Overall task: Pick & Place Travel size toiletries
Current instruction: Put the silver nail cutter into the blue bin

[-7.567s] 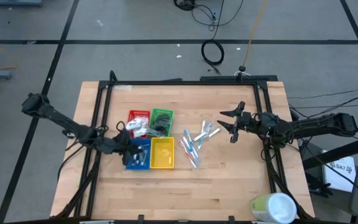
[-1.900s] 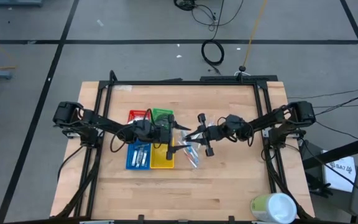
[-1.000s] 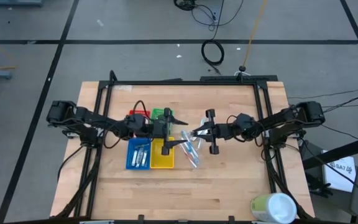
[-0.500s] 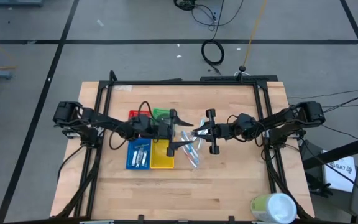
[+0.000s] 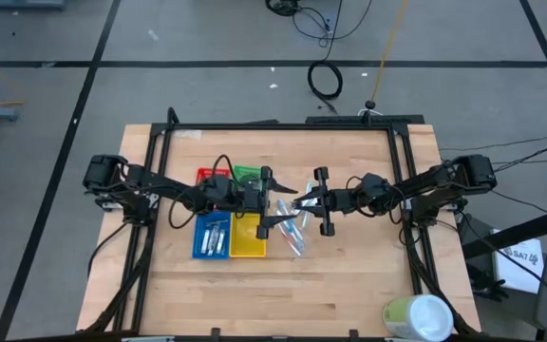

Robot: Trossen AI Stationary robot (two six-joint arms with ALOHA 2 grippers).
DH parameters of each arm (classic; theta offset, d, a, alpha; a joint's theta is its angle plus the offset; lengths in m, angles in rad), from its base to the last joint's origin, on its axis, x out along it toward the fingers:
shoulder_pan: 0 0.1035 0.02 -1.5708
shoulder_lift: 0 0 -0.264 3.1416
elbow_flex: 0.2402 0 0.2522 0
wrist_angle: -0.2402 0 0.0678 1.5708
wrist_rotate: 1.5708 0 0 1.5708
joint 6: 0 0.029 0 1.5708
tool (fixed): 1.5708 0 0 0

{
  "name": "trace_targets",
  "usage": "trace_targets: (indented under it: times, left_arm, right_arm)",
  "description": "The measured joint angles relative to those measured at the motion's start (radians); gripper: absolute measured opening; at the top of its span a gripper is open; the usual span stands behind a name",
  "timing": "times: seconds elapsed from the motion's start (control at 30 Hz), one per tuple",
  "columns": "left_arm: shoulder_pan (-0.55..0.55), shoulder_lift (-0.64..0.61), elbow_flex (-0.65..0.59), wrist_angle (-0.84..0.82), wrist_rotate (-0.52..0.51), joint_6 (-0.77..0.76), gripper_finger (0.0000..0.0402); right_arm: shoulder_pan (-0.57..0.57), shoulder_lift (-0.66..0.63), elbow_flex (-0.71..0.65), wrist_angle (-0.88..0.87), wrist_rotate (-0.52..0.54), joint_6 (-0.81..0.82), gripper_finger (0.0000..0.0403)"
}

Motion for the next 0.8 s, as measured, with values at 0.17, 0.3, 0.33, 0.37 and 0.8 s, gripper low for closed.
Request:
trace_targets:
  times: [0.17,0.3,0.33,0.37,0.8]
  left_arm:
    - [0.000,0.000,0.000,0.000,0.000,0.001,0.0173]
    - [0.000,0.000,0.000,0.000,-0.014,-0.007,0.0083]
    - [0.000,0.000,-0.001,-0.001,-0.018,-0.005,0.0059]
    - [0.000,0.000,-0.001,-0.001,-0.023,0.010,0.0039]
    - [-0.003,-0.085,-0.001,-0.141,-0.033,0.031,0.0028]
  right_arm:
    - [0.000,0.000,0.000,-0.001,0.000,0.000,0.0044]
    - [0.000,0.000,0.000,-0.002,0.001,0.001,0.0044]
    - [-0.001,0.000,0.000,-0.005,0.001,0.003,0.0044]
    - [-0.001,0.000,0.000,-0.010,0.004,0.009,0.0044]
    - [0.000,-0.032,0.000,-0.177,0.150,0.046,0.0175]
